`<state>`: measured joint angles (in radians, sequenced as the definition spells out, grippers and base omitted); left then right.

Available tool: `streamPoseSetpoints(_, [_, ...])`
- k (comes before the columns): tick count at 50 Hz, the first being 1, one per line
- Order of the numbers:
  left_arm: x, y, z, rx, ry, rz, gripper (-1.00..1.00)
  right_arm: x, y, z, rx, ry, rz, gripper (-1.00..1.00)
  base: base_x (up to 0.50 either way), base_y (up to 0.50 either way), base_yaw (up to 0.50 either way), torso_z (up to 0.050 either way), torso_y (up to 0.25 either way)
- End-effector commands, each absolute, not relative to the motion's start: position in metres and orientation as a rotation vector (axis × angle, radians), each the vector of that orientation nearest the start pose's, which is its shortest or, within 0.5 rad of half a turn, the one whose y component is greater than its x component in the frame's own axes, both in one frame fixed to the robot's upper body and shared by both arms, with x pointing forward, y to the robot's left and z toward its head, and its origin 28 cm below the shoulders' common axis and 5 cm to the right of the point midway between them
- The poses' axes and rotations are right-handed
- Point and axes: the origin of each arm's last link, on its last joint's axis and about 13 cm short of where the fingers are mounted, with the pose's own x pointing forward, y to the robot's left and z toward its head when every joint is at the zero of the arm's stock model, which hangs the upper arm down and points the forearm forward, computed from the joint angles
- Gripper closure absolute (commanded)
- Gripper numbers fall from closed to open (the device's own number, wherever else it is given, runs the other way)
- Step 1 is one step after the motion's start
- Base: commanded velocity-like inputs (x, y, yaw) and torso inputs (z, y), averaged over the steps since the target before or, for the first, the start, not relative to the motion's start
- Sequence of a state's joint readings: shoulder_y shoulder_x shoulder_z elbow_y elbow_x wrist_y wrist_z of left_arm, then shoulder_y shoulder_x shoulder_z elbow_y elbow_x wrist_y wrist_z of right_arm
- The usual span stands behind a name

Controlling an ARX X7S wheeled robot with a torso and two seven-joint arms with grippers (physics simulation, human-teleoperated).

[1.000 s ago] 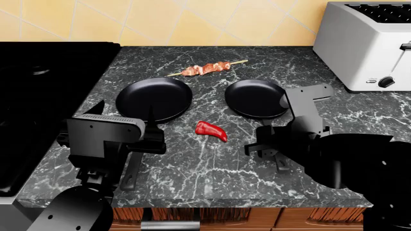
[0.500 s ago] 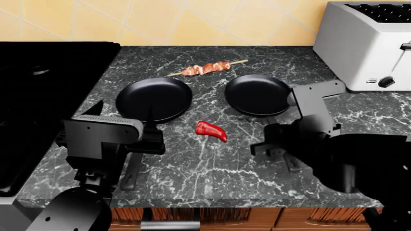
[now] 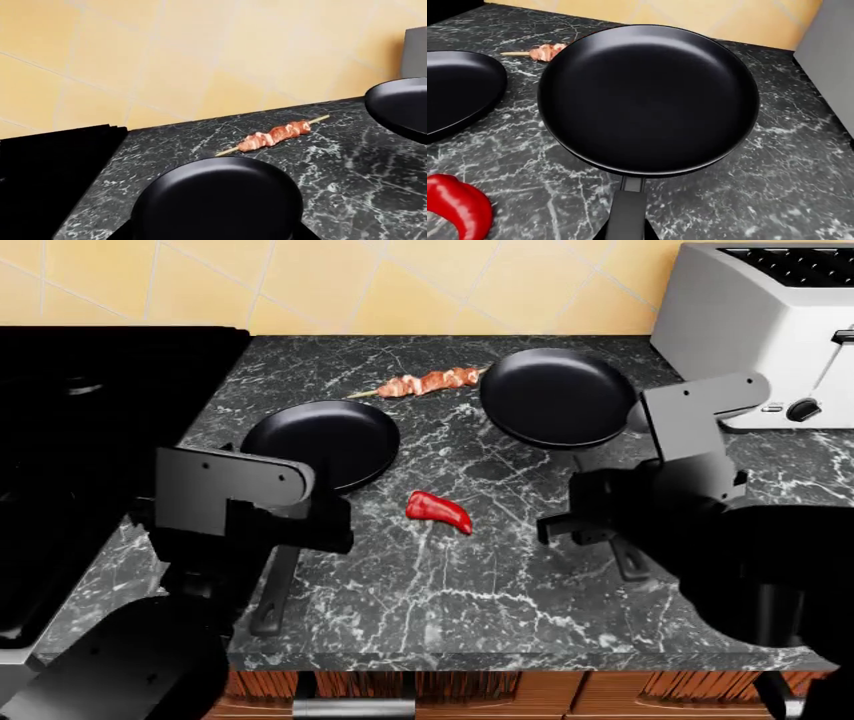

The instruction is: Place both pans onto different burners. Then place the chili pepper and the skewer on different pans.

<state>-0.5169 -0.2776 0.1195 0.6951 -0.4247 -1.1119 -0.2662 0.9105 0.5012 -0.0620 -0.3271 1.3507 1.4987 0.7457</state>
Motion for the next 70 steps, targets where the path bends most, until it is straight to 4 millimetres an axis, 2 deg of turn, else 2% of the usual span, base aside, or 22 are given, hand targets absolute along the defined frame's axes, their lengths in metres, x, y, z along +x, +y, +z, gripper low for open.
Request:
streamPoseSetpoints(1, [0.237,0.211,0.207,0.089,0.146,-0.142,-1.00,0.254,-0.140,0.254,-0.134,0.295,0.103,1.00,0.00,0.00,0.00,0.000,0.000])
streamPoseSetpoints(7, [0.234,0.213,0.209,0.037,0.228,-0.145,-1.00,0.254,-0.141,0.254,-0.133,0.294,0.102,1.00,0.00,0.00,0.00,0.000,0.002])
streamPoseSetpoints(17, [0.235,0.218,0.205,0.032,0.248,-0.105,-1.00,0.257,-0.139,0.253,-0.134,0.295,0.106,1.00,0.00,0.00,0.00,0.000,0.002])
streamPoseSetpoints(41, [0.237,0.212,0.179,0.016,0.353,-0.120,-1.00,0.257,-0.139,0.249,-0.141,0.301,0.105,1.00,0.00,0.00,0.00,0.000,0.002])
streamPoseSetpoints(60, [0.243,0.211,0.169,0.019,0.408,-0.129,-1.00,0.259,-0.140,0.246,-0.141,0.309,0.103,1.00,0.00,0.00,0.00,0.000,0.001])
streamPoseSetpoints(61, [0.244,0.211,0.169,0.017,0.408,-0.129,1.00,0.259,-0.139,0.246,-0.141,0.310,0.103,1.00,0.00,0.00,0.00,0.000,0.000])
streamPoseSetpoints(70, [0.242,0.211,0.170,0.008,0.402,-0.135,1.00,0.259,-0.139,0.246,-0.140,0.311,0.104,1.00,0.00,0.00,0.00,0.000,0.000])
